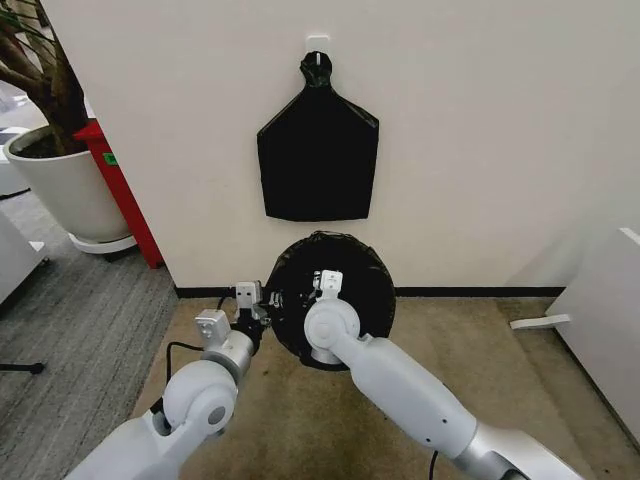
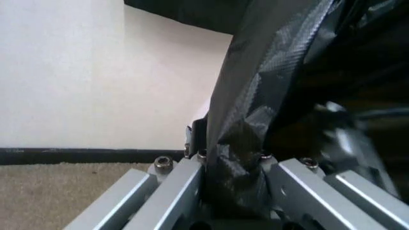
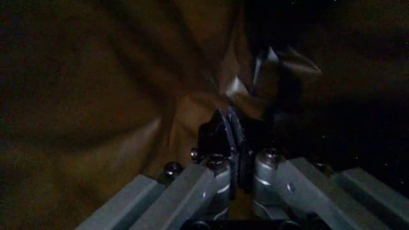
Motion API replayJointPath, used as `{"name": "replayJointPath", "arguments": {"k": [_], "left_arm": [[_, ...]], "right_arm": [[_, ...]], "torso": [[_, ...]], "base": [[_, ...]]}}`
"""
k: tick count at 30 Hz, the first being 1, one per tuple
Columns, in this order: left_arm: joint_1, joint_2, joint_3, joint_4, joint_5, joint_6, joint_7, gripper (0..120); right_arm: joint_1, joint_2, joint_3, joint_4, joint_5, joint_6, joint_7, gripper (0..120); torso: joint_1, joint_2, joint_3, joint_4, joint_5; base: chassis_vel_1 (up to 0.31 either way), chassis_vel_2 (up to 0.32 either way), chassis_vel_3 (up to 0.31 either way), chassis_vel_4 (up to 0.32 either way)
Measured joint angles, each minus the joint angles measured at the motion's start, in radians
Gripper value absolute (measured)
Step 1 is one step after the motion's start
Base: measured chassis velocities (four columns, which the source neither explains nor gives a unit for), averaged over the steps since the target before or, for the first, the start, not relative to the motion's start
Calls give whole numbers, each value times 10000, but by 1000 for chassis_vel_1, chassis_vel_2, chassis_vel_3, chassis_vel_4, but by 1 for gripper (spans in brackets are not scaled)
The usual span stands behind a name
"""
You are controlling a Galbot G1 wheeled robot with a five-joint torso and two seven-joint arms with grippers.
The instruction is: Place the garbage bag over the trash bin.
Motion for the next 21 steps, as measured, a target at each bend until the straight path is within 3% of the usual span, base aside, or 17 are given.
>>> {"name": "replayJointPath", "arguments": {"k": [6,16,21], "left_arm": [[-75,32,-13,43,-80,0,-1,1],[-235,45,20,-11,-199,14,-19,1],[-257,21,42,49,-198,15,-19,1]], "right_arm": [[-34,-277,185,188,-31,-32,-3,0],[37,-317,634,-1299,-738,-121,-370,0],[-11,-215,640,-955,-668,-62,-379,0]], "torso": [[0,0,0,2,1],[0,0,1,1,1],[0,0,0,1,1]], "base": [[0,0,0,0],[0,0,0,0],[0,0,0,0]]}}
